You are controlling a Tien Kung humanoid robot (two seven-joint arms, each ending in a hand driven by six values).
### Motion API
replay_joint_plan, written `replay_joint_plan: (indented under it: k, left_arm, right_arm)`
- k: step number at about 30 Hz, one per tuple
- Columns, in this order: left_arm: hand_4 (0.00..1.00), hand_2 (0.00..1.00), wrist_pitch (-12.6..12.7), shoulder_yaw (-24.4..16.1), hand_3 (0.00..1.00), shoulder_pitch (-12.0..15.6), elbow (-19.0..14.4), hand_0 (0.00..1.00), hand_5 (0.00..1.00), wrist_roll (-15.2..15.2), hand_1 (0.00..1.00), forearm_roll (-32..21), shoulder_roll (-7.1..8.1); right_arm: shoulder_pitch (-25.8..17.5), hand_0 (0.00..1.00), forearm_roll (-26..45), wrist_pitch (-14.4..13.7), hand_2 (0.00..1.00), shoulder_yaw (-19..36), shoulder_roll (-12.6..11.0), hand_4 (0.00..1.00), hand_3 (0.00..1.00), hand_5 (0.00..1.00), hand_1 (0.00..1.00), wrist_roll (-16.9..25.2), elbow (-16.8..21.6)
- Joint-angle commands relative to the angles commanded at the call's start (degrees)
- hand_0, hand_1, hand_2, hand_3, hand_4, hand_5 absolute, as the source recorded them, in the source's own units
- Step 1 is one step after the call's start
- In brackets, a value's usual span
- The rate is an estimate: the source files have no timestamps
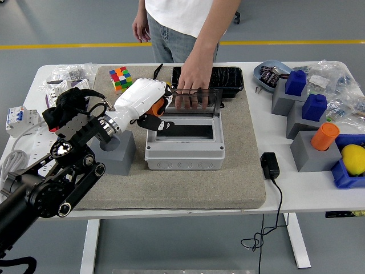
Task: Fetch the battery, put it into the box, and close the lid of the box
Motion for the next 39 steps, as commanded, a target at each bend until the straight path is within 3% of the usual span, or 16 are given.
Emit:
replay_joint_plan:
  k: [12, 23, 29, 39]
  left_arm:
    - [0.811, 0.013, -0.44, 3.27, 0.002, -1.94, 1.44, 0.002, 0.002, 0.91, 0.002, -2.90, -3.66]
    - [0.826, 0.013, -0.03, 7.09, 0.002, -5.00, 3.94, 0.002, 0.002, 1.15, 0.002, -9.40, -6.68]
    - [0.828, 0.014, -0.02, 9.32, 0.002, -6.12, 6.04, 0.002, 0.002, 1.13, 0.002, -16.01, -7.61]
    - [0.837, 0.016, 1.27, 11.78, 0.002, -7.53, 11.67, 0.002, 0.002, -0.59, 0.002, -25.28, -7.61]
  right_arm:
    - [0.10, 0.818, 0.00, 0.03, 0.753, -0.44, -0.28, 0.998, 0.799, 0.998, 0.774, -0.03, -0.15]
    - [0.77, 0.817, 0.58, -0.02, 0.753, -1.38, -0.65, 0.998, 0.799, 0.998, 0.775, 0.10, -0.16]
    - [0.92, 0.818, 0.62, -0.05, 0.752, -1.42, -0.66, 0.998, 0.799, 0.998, 0.774, 0.15, -0.16]
    - [1.11, 0.818, 0.65, -0.04, 0.752, -1.70, -0.68, 0.998, 0.799, 0.998, 0.775, 0.10, -0.16]
